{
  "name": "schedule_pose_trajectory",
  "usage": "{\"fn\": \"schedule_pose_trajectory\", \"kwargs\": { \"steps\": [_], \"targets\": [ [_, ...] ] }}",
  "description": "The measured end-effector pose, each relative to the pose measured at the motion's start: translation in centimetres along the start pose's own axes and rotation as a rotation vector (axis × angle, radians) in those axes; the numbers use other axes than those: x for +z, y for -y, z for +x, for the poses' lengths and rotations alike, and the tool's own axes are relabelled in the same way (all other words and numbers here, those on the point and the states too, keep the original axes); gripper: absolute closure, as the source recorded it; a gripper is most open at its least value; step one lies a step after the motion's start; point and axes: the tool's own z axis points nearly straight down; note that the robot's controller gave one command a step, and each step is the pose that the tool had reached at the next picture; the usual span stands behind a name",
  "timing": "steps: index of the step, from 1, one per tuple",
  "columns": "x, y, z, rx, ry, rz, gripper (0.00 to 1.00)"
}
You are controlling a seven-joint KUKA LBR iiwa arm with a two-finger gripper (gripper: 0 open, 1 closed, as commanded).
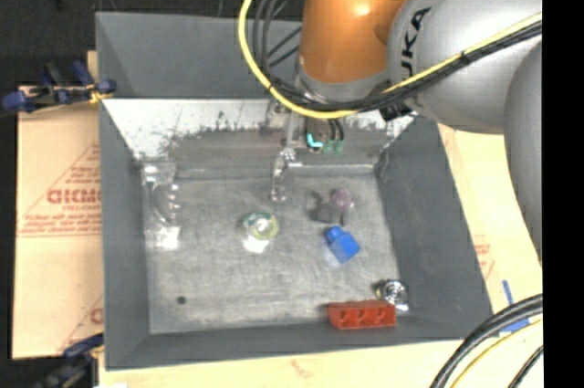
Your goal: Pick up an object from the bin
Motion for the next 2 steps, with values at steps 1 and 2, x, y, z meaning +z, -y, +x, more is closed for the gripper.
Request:
{"fn": "schedule_pose_trajectory", "kwargs": {
  "steps": [1, 2],
  "targets": [
    [11.3, 1.9, 4.1, -0.056, -0.003, 0.003, 0.00],
    [15.7, 1.2, 3.8, 0.003, 0.014, -0.002, 0.00]
  ]
}}
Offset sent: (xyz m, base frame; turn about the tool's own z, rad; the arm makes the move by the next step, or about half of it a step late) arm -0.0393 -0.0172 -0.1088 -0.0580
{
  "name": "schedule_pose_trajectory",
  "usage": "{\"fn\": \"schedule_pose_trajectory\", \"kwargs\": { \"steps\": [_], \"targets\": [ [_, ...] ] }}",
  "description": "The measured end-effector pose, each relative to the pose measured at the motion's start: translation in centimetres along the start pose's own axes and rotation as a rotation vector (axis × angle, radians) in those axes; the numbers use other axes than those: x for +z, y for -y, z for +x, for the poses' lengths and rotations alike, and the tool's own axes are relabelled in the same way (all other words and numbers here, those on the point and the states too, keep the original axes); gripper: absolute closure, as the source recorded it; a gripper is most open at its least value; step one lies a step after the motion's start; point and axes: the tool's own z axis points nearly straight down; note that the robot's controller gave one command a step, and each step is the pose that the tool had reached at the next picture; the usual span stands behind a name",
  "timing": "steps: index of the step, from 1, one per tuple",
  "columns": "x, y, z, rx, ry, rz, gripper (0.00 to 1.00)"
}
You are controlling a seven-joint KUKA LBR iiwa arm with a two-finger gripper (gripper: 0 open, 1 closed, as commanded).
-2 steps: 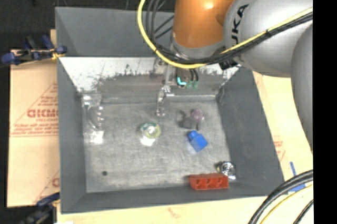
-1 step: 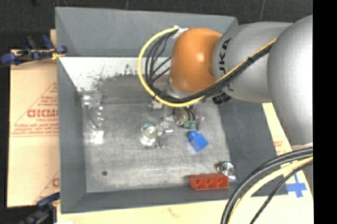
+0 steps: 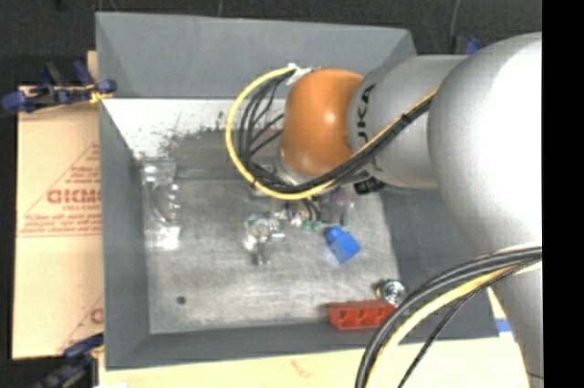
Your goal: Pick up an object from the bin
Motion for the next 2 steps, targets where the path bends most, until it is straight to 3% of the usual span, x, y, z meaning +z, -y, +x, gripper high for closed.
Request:
{"fn": "schedule_pose_trajectory", "kwargs": {
  "steps": [1, 2],
  "targets": [
    [-0.5, 0.0, -0.3, 0.002, 0.010, -0.001, 1.00],
    [-17.7, 9.1, 2.9, -0.200, 0.000, 0.005, 1.00]
  ]
}}
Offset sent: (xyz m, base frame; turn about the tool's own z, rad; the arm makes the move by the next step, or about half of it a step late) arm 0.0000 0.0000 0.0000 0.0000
